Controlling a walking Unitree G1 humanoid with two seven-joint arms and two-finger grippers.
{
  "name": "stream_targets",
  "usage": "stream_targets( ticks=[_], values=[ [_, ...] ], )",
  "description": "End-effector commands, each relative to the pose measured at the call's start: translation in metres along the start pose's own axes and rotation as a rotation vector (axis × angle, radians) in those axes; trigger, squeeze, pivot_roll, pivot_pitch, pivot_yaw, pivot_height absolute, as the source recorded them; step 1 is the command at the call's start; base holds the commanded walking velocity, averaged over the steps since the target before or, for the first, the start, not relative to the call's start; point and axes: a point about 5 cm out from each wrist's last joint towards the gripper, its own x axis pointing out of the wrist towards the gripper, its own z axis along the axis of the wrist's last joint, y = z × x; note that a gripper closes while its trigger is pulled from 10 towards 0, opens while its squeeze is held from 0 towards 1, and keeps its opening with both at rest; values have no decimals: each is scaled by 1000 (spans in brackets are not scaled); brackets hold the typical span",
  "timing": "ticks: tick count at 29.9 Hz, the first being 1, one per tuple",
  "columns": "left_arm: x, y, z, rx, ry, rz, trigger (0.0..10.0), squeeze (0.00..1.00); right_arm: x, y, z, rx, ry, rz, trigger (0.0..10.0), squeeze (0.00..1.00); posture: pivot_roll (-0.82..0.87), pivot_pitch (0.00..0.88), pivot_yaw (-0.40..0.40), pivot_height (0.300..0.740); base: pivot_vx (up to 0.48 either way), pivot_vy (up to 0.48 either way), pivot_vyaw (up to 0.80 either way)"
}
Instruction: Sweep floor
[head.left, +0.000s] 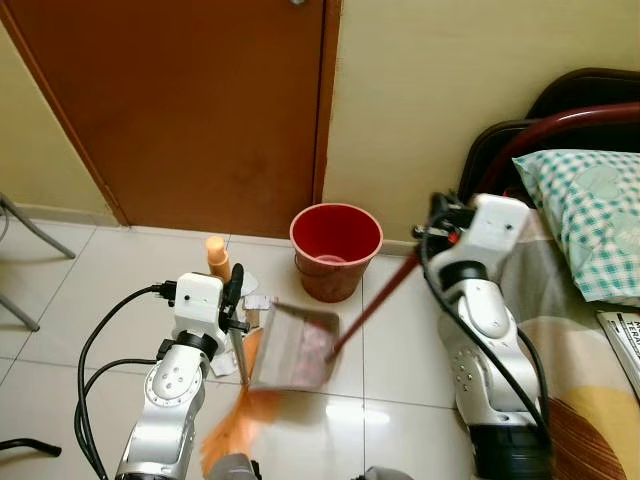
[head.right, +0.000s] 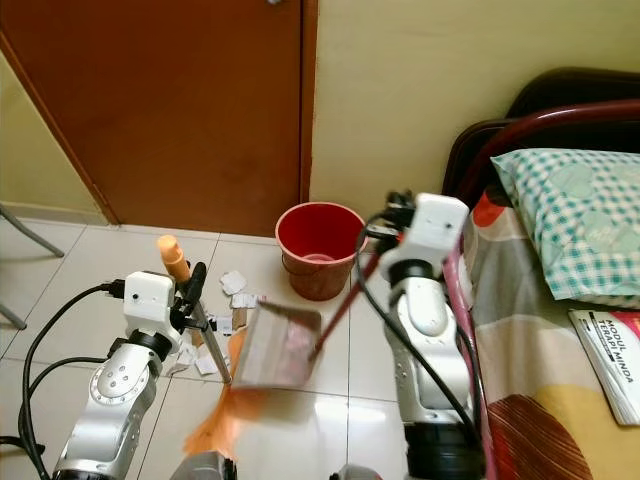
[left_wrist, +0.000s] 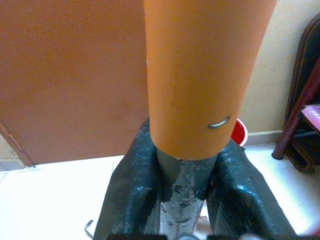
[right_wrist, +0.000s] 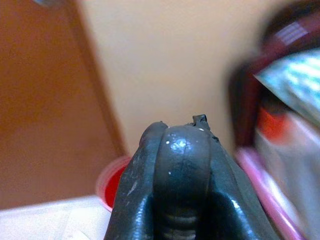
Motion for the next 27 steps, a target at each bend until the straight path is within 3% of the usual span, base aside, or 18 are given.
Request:
stream_targets(
  ticks=[1, 3, 9, 17, 27],
  values=[
    [-3, -2, -7, 17, 49, -19, 10000, 0, 1, -11, 0, -27, 3, -60, 10000, 0, -4, 76, -7, 740, 0, 0, 0],
    [0, -8, 0, 27, 14, -66, 10000, 0, 3, -33, -13, -52, 51, -148, 10000, 0, -6, 75, -2, 740, 0, 0, 0],
    [6, -18, 16, 46, -42, -129, 10000, 0, 8, -45, -18, -104, 67, -194, 10000, 0, -5, 84, 0, 740, 0, 0, 0],
    [22, -37, 54, 86, -180, -227, 10000, 0, 10, -46, -29, -125, 108, -198, 10000, 0, 11, 95, -17, 740, 0, 0, 0],
    [27, -23, 75, 151, -256, -165, 10000, 0, 14, -40, -30, -120, 96, -191, 10000, 0, 10, 104, 1, 740, 0, 0, 0]
  ],
)
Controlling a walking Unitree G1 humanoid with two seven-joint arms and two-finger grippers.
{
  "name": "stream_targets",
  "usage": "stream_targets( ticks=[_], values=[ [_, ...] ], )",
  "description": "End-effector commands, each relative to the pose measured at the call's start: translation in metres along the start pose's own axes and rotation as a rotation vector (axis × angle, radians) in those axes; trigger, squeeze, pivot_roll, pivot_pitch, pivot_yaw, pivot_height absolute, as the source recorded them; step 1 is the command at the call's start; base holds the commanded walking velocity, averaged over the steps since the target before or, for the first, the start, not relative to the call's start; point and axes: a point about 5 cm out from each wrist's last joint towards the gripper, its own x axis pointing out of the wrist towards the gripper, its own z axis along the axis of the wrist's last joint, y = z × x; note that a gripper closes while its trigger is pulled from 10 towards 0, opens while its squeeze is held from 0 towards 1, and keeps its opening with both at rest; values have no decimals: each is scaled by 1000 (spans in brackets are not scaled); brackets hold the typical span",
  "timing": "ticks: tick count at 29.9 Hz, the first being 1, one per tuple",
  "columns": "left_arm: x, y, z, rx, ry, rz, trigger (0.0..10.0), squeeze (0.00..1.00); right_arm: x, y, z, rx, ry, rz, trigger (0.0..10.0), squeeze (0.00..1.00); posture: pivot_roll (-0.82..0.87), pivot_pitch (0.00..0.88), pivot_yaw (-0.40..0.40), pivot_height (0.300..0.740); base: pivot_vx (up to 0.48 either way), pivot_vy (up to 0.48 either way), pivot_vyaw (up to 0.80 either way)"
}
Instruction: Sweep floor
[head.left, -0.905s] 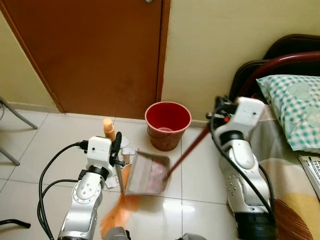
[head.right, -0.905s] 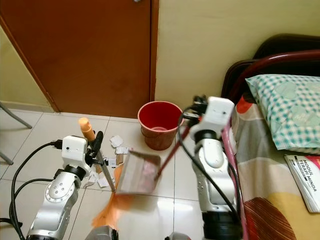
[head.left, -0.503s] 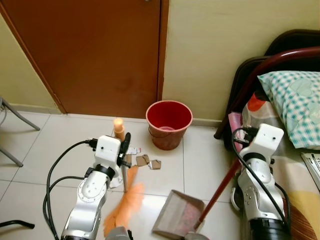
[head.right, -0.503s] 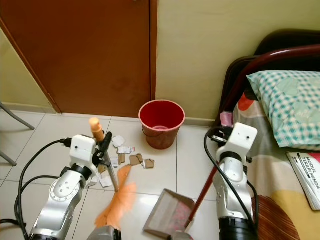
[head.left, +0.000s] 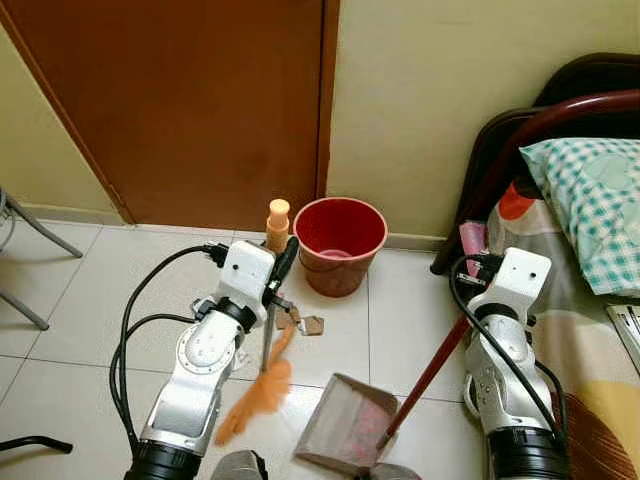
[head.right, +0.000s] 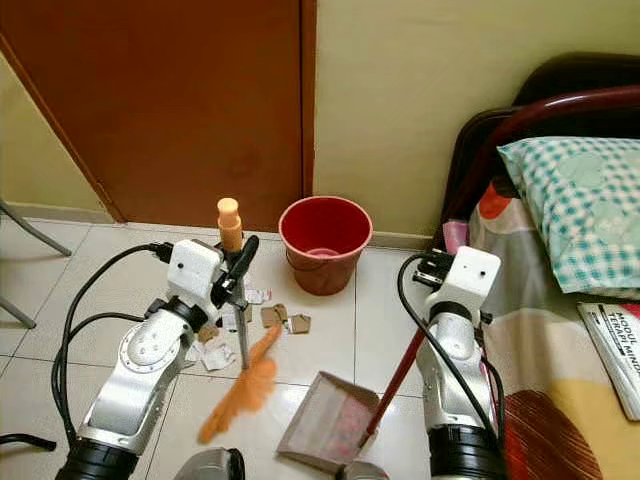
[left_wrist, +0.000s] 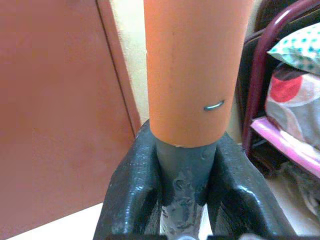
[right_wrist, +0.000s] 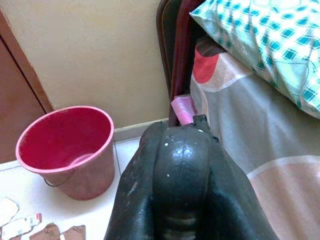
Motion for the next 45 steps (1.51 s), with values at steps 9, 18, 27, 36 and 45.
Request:
stream_targets(
  ticks=[9, 18, 27, 36, 45],
  values=[
    [15, 21, 65, 120, -226, 65, 10000, 0, 6, 6, 8, -3, -44, 15, 10000, 0, 22, 103, -2, 740, 0, 0, 0],
    [16, 34, 86, 169, -285, 125, 10000, 0, 8, 12, 8, 1, -46, 31, 10000, 0, 31, 109, -2, 740, 0, 0, 0],
    [-7, 82, 47, 203, -122, 318, 10000, 0, 8, 12, 6, 6, -43, 31, 10000, 0, 40, 118, -2, 740, 0, 0, 0],
    [-13, 71, 15, 131, -23, 257, 10000, 0, 10, 14, 7, 3, -47, 44, 10000, 0, 35, 120, -8, 740, 0, 0, 0],
    [-5, 45, 2, 102, 27, 84, 10000, 0, 11, 16, 8, 3, -48, 52, 10000, 0, 28, 121, -10, 740, 0, 0, 0]
  ],
)
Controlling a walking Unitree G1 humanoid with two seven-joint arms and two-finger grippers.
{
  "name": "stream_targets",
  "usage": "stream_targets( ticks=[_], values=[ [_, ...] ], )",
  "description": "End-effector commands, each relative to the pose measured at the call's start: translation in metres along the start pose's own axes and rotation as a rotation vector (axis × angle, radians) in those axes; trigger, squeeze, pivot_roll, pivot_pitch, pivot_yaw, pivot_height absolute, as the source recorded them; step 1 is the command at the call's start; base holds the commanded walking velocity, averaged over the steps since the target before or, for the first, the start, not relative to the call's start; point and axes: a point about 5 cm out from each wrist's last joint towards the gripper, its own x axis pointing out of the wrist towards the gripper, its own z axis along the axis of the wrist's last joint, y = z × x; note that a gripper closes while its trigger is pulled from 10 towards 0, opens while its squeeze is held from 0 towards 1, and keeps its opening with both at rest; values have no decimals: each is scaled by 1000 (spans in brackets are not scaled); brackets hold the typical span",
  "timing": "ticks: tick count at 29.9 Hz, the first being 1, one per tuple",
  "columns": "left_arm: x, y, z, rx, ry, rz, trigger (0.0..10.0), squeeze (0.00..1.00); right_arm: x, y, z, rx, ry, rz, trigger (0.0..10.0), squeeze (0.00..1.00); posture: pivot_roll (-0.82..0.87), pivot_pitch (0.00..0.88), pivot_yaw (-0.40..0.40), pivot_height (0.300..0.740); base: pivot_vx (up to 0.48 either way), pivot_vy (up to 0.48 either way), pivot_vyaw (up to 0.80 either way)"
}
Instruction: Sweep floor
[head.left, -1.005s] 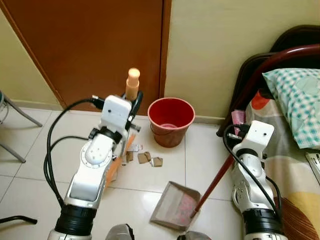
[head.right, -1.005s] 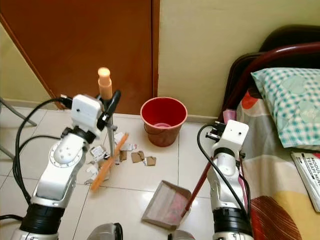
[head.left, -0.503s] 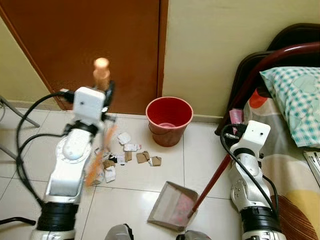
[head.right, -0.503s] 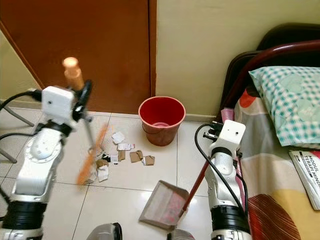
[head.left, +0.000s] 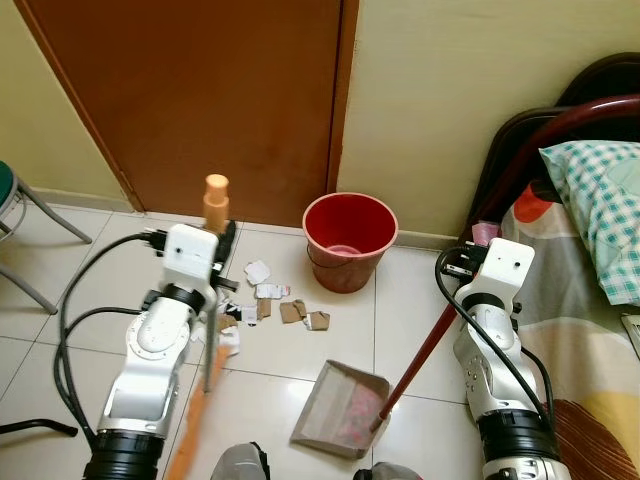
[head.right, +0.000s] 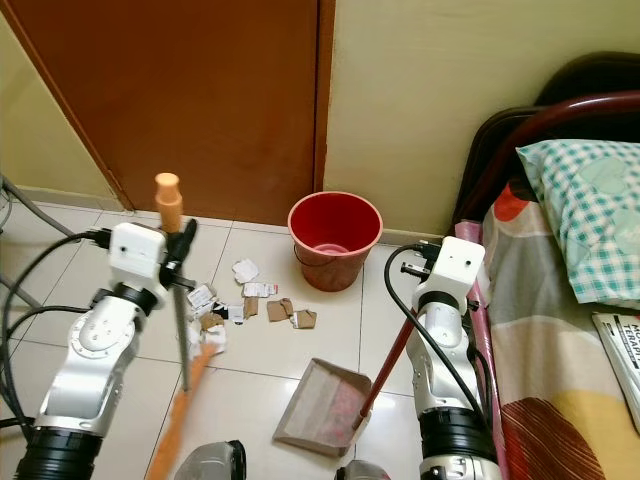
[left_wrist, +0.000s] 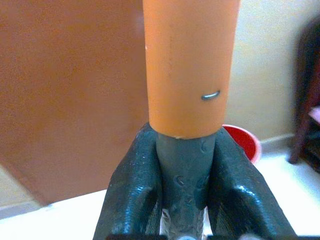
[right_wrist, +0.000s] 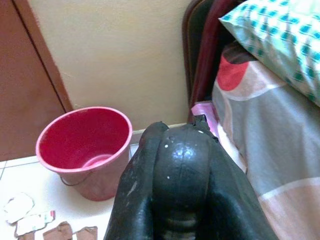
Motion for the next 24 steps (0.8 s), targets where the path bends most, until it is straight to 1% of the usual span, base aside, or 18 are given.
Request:
stream_targets(
  ticks=[1, 3, 4, 9, 10, 12, 14, 15, 17, 18, 20, 21, 23, 24],
  values=[
    [3, -1, 2, 72, -2, -34, 10000, 0, 2, 2, 5, 5, -20, 3, 10000, 0, 28, 122, -7, 740, 0, 0, 0],
    [3, -2, 0, 67, 5, -39, 10000, 0, 2, 2, 5, 6, -20, 4, 10000, 0, 28, 122, -7, 740, 0, 0, 0],
    [2, -5, -2, 49, 18, -62, 10000, 0, 2, 3, 5, 7, -21, 6, 10000, 0, 25, 123, -7, 740, 0, 0, 0],
    [1, -16, -3, 18, 26, -137, 10000, 0, 3, 3, 5, 7, -20, 7, 10000, 0, 25, 123, -7, 740, 0, 0, 0],
    [0, -23, -2, -9, 31, -192, 10000, 0, 3, 4, 5, 6, -18, 9, 10000, 0, 27, 130, -8, 740, 0, 0, 0],
    [-2, -32, 0, -40, 30, -261, 10000, 0, 4, 5, 5, 5, -17, 11, 10000, 0, 28, 132, -8, 740, 0, 0, 0],
    [-8, -46, 1, -107, 37, -372, 10000, 0, 5, 7, 6, 5, -19, 14, 10000, 0, 28, 132, -8, 740, 0, 0, 0],
    [-10, -50, 1, -125, 39, -398, 10000, 0, 6, 7, 6, 5, -20, 14, 10000, 0, 28, 132, -8, 740, 0, 0, 0],
    [-11, -52, 1, -134, 40, -409, 10000, 0, 6, 7, 7, 5, -21, 14, 10000, 0, 29, 136, -6, 740, 0, 0, 0],
    [-13, -55, 1, -159, 47, -439, 10000, 0, 8, 7, 7, 5, -22, 13, 10000, 0, 29, 136, -6, 740, 0, 0, 0],
    [-15, -60, 2, -184, 44, -471, 10000, 0, 9, 7, 8, 4, -22, 13, 10000, 0, 29, 136, -6, 740, 0, 0, 0],
    [-17, -62, 4, -222, 34, -493, 10000, 0, 10, 7, 8, 3, -22, 11, 10000, 0, 29, 136, -6, 740, 0, 0, 0],
    [-17, -63, 9, -260, 8, -500, 10000, 0, 10, 8, 7, 0, -18, 11, 10000, 0, 26, 145, -7, 740, 0, 0, 0],
    [-16, -63, 14, -298, -9, -498, 10000, 0, 11, 8, 6, -4, -10, 13, 10000, 0, 26, 146, -7, 740, 0, 0, 0]
  ],
)
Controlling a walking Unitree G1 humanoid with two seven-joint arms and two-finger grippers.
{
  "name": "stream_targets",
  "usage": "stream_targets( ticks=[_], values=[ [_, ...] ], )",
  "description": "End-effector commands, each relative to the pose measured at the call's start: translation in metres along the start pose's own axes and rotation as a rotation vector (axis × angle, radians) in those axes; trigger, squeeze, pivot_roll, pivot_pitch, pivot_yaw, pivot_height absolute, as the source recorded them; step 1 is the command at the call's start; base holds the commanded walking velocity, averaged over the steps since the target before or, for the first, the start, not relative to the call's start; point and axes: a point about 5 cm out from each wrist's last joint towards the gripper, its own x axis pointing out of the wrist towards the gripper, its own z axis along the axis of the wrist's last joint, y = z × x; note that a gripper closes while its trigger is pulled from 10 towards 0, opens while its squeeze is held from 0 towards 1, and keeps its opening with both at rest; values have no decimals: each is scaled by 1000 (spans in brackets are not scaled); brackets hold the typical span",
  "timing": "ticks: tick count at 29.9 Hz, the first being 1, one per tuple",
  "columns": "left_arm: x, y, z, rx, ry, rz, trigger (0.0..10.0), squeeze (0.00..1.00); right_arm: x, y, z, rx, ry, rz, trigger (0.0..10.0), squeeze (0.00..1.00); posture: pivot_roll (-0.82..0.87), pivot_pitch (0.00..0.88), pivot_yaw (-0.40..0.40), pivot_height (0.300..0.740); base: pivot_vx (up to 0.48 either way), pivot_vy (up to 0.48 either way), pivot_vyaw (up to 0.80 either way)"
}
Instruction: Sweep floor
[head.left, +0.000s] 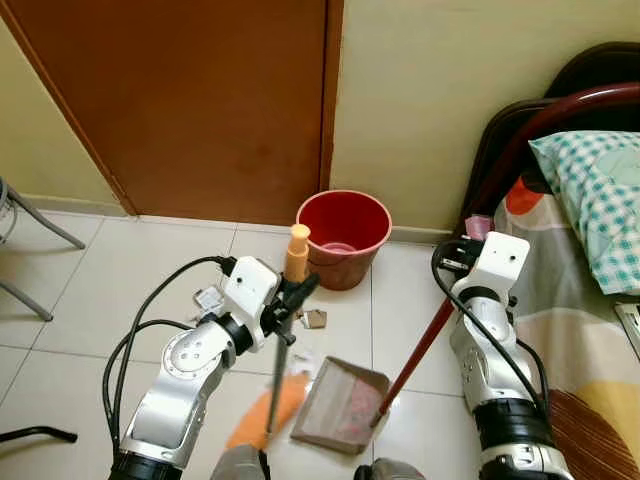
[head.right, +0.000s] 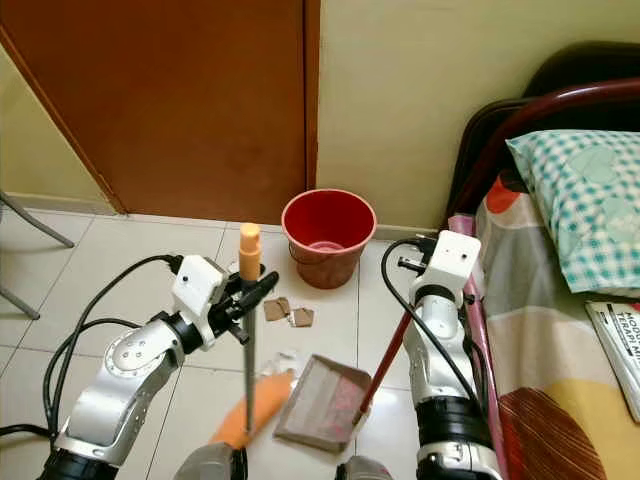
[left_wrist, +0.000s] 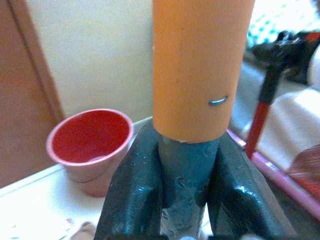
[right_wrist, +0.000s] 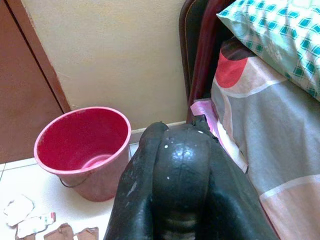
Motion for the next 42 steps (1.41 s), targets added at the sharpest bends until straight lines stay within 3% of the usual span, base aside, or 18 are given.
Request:
stream_targets(
  ticks=[1, 10, 14, 23, 32, 39, 42],
  values=[
    [2, -4, 12, -73, -69, -21, 10000, 0, 3, 0, 2, -8, -4, 0, 10000, 0, 26, 146, -7, 740, 0, 0, 0],
    [1, 15, 37, -175, -207, 83, 10000, 0, 0, 4, -9, -16, 45, 22, 10000, 0, 21, 157, -10, 740, 0, 0, 0],
    [-3, 33, 51, -213, -273, 191, 10000, 0, 0, 6, -9, -19, 49, 44, 10000, 0, 8, 169, -15, 740, 0, 0, 0],
    [-23, 71, 78, -111, -371, 429, 10000, 0, 2, 4, -6, -45, 39, 57, 10000, 0, 1, 173, -31, 740, 0, 0, 0],
    [-45, 90, 63, 2, -276, 522, 10000, 0, 0, 2, -8, -62, 36, 71, 10000, 0, -9, 161, -31, 740, 0, 0, 0],
    [-34, 88, 54, 88, -203, 529, 10000, 0, 0, 1, -10, -66, 43, 72, 10000, 0, -11, 150, -35, 740, 0, 0, 0],
    [-21, 78, 47, 118, -175, 486, 10000, 0, 0, -1, -10, -75, 44, 70, 10000, 0, -11, 150, -35, 740, 0, 0, 0]
  ],
)
